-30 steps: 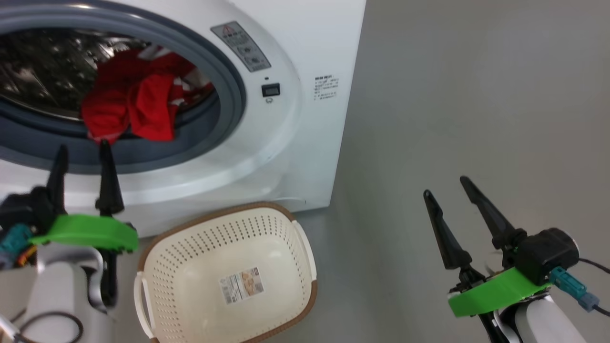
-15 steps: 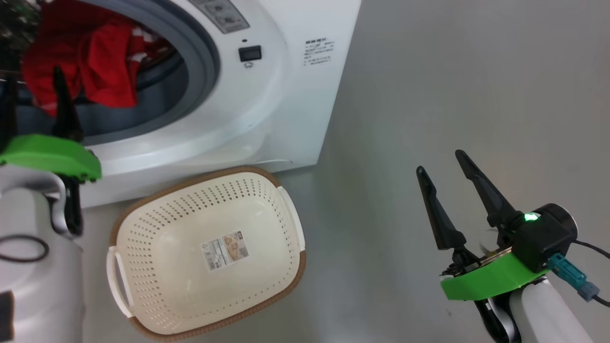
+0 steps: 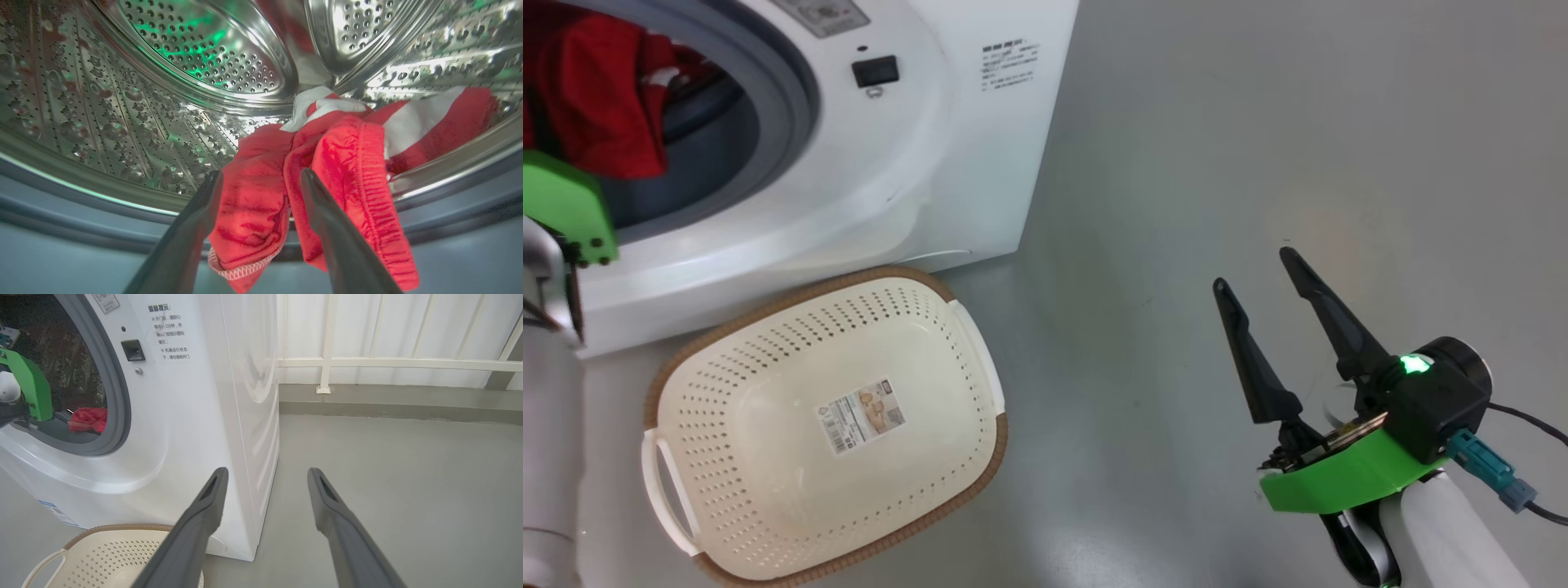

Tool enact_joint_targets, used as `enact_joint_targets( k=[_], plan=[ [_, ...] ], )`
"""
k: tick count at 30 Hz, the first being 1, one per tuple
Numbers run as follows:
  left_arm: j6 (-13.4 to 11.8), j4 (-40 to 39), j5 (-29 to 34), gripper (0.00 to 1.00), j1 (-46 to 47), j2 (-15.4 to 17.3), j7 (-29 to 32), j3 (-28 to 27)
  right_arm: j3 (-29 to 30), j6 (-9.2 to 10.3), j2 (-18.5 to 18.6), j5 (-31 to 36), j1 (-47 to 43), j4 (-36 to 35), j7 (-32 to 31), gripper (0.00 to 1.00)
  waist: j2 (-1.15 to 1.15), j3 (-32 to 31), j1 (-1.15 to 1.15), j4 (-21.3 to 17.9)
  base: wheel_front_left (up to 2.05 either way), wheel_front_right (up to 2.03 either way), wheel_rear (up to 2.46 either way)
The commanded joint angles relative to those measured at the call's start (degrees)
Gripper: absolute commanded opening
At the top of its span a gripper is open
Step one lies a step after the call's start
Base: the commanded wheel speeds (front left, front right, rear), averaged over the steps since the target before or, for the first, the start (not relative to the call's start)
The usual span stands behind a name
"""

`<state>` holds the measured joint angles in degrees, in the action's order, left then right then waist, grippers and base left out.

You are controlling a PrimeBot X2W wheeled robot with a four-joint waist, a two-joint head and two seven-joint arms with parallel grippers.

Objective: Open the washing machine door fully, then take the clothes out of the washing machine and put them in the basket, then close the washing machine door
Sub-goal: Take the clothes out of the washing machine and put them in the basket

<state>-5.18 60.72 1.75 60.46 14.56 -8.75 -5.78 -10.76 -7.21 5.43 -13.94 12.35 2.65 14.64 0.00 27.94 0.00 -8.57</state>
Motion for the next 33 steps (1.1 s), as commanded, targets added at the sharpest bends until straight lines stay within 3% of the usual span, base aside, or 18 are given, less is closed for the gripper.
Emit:
enact_joint_targets(
  k=[1,14,21,22,23,27,33],
  plan=[
    [-0.7,-0.2,1.1,1.0,1.1,4.0,0.7,-0.3,-1.7,-0.28,0.1,-0.5,0.8,-1.4,0.4,1.0,0.0,0.5,0.0,-0.6,0.0,0.0,0.0],
    [-3.3,7.3,3.4,1.0,4.1,7.4,9.1,2.7,-3.0,-0.28,-0.3,-1.7,1.2,-0.9,0.4,1.0,0.0,1.6,0.0,-1.1,0.0,0.0,0.0],
    [-2.1,9.1,2.1,1.0,4.3,8.5,11.6,2.7,-3.9,-0.28,-0.6,-2.4,1.5,-0.7,0.4,1.0,0.0,2.5,0.0,-1.9,0.0,0.0,0.0],
    [-1.5,9.5,1.9,0.85,4.2,8.5,12.2,2.7,-3.8,-0.28,-0.6,-2.4,1.5,-0.7,0.4,1.0,0.0,2.6,0.0,-2.0,0.0,0.0,0.0],
    [-0.9,9.7,1.6,0.0,4.3,8.6,12.6,2.7,-3.8,-0.28,-0.6,-2.5,1.5,-0.6,0.4,1.0,0.0,2.7,0.0,-2.1,0.0,0.0,0.0],
    [0.1,9.8,1.1,0.0,4.4,8.6,12.4,2.9,-3.5,-0.28,-0.6,-2.4,1.5,-0.6,0.4,1.0,0.0,2.9,0.0,-2.1,0.0,0.0,0.0],
    [-0.7,8.2,-0.9,0.0,4.1,7.9,6.2,1.9,-3.4,-0.28,-0.5,-2.3,2.0,-0.3,0.4,1.0,0.0,2.8,0.0,-1.3,0.0,0.0,0.0]
  ],
)
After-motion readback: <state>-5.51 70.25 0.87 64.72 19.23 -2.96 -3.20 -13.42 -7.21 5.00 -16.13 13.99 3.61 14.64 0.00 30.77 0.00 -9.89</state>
